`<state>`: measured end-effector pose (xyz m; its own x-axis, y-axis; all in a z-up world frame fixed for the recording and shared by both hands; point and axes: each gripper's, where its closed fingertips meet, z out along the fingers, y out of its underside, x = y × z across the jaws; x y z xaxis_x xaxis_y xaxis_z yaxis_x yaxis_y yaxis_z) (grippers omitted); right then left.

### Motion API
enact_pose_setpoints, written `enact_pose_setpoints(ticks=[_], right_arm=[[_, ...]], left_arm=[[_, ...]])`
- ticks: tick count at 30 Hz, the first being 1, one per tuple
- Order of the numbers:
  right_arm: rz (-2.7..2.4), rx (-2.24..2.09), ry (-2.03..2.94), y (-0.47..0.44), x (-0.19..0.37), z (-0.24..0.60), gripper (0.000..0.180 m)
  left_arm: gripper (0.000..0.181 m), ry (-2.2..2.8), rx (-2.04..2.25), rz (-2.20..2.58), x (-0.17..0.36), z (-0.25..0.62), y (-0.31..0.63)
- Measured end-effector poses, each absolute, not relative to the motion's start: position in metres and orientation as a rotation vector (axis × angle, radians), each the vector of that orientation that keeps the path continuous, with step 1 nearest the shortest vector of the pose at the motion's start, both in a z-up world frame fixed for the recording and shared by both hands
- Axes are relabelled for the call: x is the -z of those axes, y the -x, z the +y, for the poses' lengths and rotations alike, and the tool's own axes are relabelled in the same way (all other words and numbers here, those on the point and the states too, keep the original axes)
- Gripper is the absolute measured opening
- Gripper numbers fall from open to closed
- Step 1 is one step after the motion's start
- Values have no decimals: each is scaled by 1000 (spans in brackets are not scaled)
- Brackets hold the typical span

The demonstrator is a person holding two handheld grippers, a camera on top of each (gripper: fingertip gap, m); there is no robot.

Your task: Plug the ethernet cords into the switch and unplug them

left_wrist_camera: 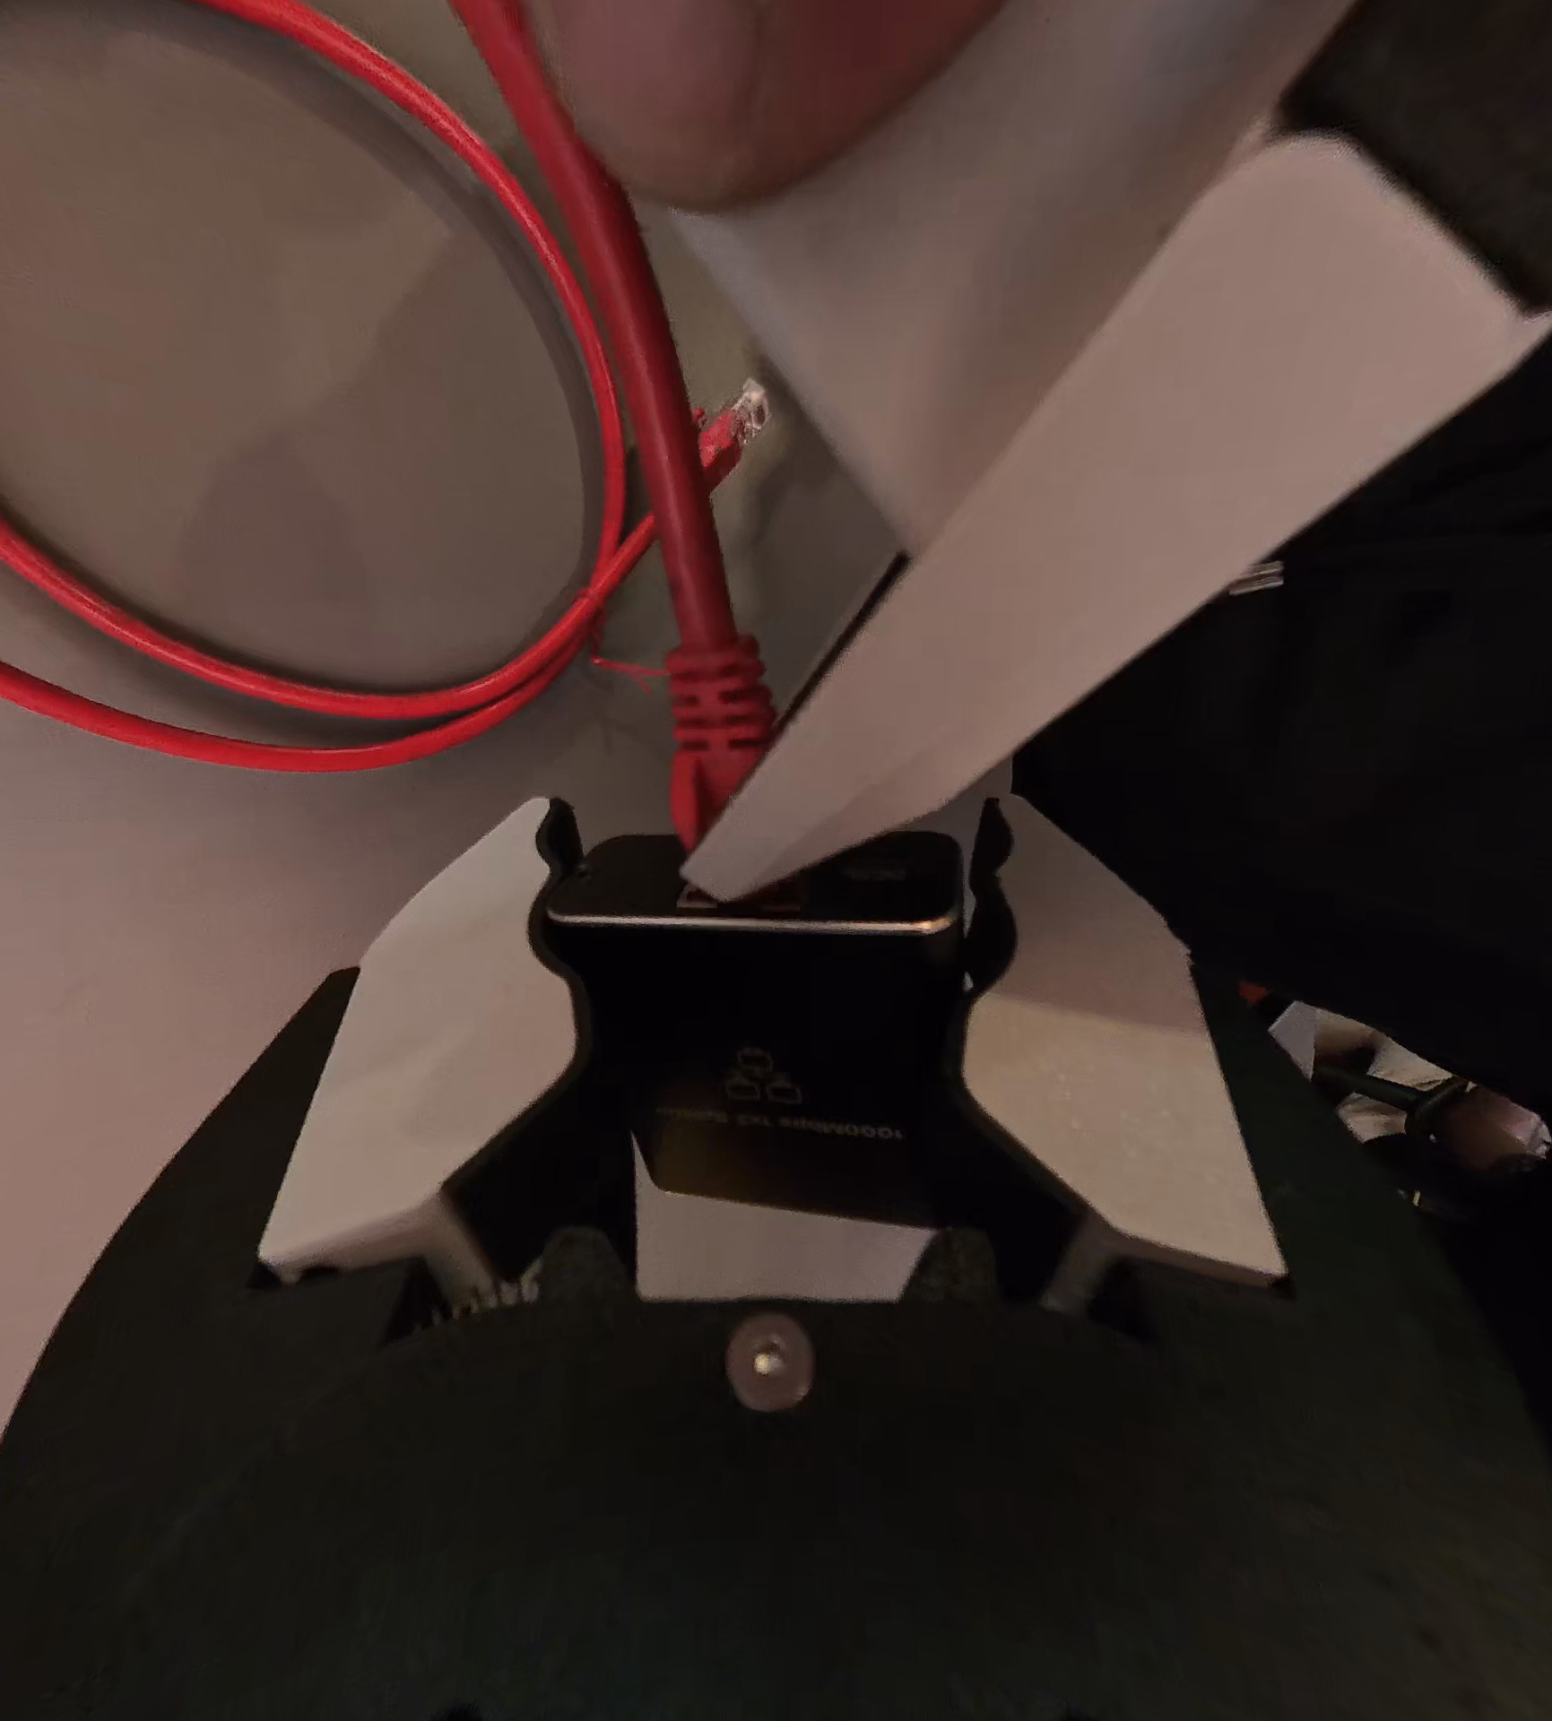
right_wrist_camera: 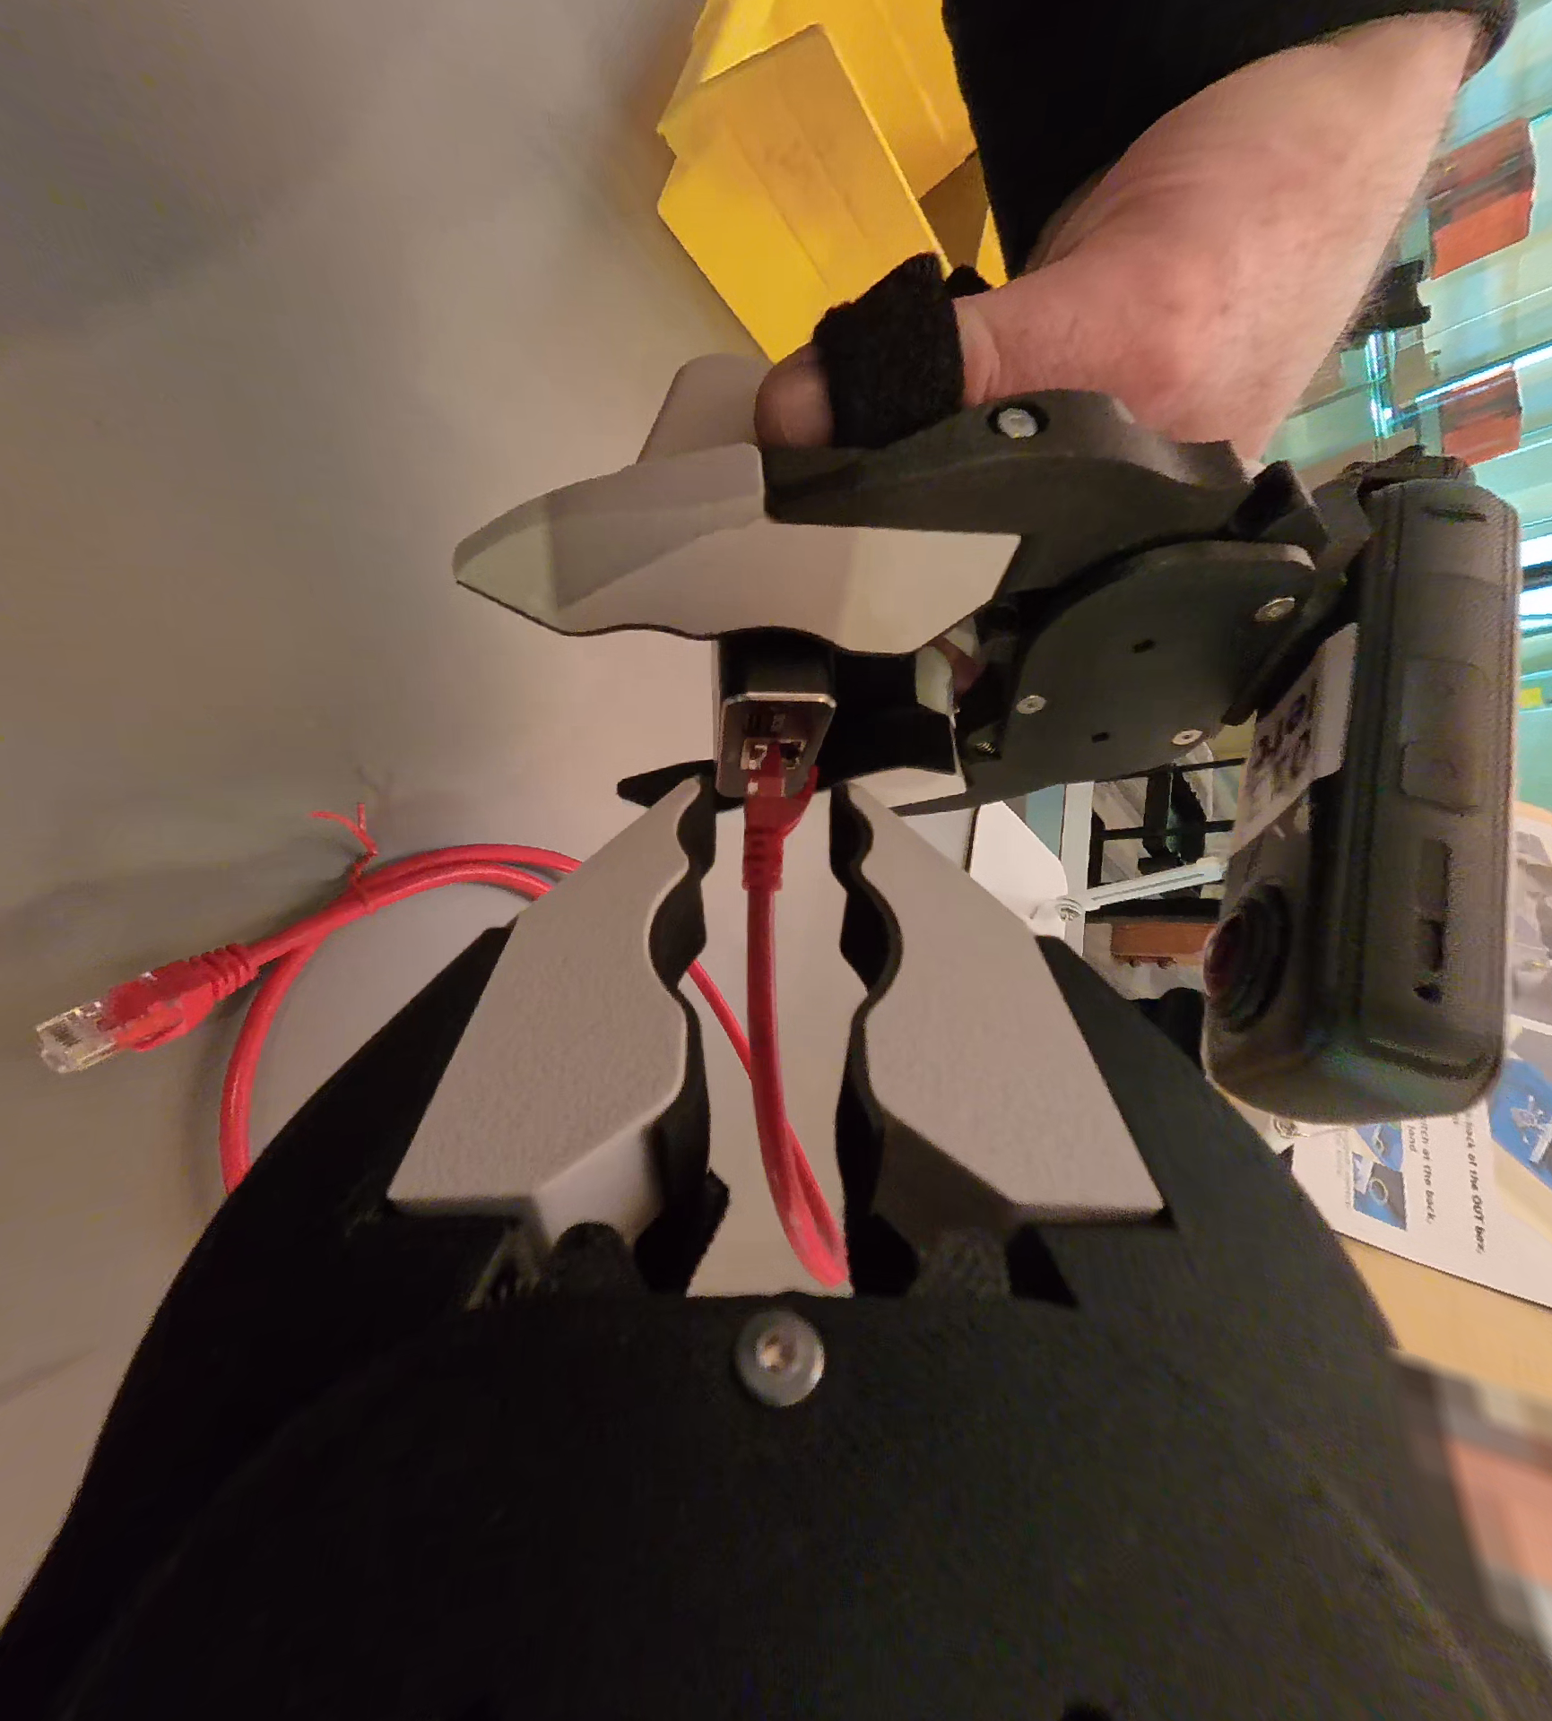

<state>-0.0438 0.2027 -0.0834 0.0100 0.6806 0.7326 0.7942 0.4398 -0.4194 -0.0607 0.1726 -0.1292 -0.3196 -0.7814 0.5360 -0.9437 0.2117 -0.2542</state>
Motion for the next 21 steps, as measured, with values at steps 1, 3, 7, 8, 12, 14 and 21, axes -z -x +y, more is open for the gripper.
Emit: enact_pose_setpoints(ticks=[1, 3, 7, 8, 12, 14, 21], right_arm=[[-1706, 138, 1281, 44, 82, 202, 21], [-1714, 145, 1277, 43, 82, 203, 18], [-1715, 129, 1278, 42, 81, 202, 12], [-1720, 129, 1277, 42, 82, 202, 12], [-1727, 119, 1272, 41, 81, 201, 12], [-1731, 112, 1270, 41, 80, 200, 12], [-1722, 140, 1251, 38, 76, 201, 14]], left_arm=[[80, -1621, -788, -2201, 129, 173, 60], [80, -1618, -799, -2199, 126, 171, 58], [80, -1609, -777, -2209, 127, 170, 57], [80, -1607, -773, -2211, 127, 170, 57], [80, -1598, -762, -2221, 126, 170, 56], [80, -1592, -762, -2221, 126, 169, 56], [80, -1590, -773, -2222, 122, 171, 53]])
